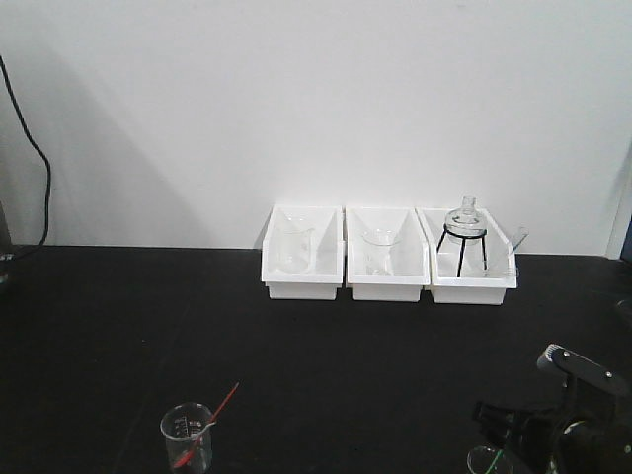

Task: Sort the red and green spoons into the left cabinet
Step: 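Grasp the green spoon in its beaker with the right gripper and lift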

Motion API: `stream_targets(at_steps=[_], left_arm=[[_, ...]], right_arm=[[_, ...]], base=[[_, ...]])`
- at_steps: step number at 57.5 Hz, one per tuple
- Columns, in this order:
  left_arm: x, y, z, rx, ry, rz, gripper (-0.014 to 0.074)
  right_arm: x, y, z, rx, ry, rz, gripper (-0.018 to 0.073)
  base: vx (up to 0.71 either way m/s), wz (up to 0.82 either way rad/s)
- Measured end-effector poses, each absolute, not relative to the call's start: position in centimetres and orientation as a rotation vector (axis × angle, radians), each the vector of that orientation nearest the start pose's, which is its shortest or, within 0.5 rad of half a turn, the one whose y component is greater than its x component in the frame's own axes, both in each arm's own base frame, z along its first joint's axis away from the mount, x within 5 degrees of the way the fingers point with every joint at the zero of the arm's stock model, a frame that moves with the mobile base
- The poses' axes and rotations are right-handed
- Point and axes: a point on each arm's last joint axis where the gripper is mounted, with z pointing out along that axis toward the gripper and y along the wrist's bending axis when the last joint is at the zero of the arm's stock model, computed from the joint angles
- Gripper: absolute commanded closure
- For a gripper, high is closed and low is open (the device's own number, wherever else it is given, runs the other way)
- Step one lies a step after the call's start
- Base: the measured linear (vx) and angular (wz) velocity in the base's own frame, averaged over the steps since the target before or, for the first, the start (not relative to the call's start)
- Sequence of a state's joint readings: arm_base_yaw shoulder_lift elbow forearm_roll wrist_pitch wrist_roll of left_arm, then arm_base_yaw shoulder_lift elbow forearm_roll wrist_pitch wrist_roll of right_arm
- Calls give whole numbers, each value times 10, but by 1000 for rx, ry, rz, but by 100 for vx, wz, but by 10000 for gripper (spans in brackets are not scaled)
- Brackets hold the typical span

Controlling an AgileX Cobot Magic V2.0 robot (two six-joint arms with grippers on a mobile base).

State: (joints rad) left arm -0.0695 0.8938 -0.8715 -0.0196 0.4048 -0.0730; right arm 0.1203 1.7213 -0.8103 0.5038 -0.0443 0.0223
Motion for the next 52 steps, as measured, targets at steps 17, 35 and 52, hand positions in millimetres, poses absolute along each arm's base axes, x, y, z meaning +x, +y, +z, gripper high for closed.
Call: stream_targets(at_steps=[17,35,52], left_arm=[[193,-14,369,-16,1948,-114,88],[193,-14,366,-14,1980,-112,88],[190,-14,361,0,2050,-103,88]], right_arm=[[330,37,164,497,2307,287,573],[331,36,169,498,2270,285,567],[324,34,218,470,2095,316,567]], base=[[0,0],[0,0],[0,0]])
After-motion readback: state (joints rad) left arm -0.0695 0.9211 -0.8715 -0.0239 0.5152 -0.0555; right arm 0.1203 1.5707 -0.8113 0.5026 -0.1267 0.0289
